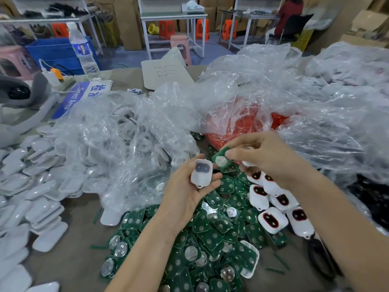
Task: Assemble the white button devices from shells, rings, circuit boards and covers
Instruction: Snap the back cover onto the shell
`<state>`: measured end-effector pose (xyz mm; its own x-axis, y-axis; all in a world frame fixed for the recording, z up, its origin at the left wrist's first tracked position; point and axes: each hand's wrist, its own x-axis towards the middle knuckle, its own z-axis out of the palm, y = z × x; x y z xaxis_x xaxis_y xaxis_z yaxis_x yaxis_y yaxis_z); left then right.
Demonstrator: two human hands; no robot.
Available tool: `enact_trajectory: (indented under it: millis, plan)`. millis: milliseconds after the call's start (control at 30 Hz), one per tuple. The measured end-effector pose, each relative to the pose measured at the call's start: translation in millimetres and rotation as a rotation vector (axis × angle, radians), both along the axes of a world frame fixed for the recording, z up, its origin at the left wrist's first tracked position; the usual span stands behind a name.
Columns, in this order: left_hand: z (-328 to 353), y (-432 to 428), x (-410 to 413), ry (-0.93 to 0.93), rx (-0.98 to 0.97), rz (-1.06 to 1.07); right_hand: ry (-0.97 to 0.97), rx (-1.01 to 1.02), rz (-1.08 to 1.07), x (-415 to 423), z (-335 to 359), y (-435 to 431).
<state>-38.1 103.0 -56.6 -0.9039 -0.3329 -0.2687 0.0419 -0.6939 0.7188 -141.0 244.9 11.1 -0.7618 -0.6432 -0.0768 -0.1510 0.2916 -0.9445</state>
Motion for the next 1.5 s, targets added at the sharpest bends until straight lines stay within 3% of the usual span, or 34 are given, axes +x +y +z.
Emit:
enact_trajectory:
  millis: [100,233,900,1100,1200,1367,1500]
  plan:
    - [1,-1,2,0.043,0.135,-0.088,0.12,0.117,0.108,1,3,-17]
    - [1,-1,2,0.082,0.101,-0.134,0.261,0.171,0.13,4,-1,-30]
    - [-1,-1,1,0.089,0.066,-0.138,0.468,0.245,0.068,7,-14,-37]
    - [1,0,2,0.061,0.068,-0.091,0.442,0.177,0.038,9,-19,-37]
    - [1,0,2,0.056,0.066,-0.058,0.373,0.166,0.021,6,-20,-33]
    - [-1,-3,2,0.062,0.109,-0.039,-0.187,-0.099,0.042,0,-13,-14]
    - [-2,-3,1,0.048,0.111,-0.027,-0.246,-0.177,-0.031,10,-25,-11]
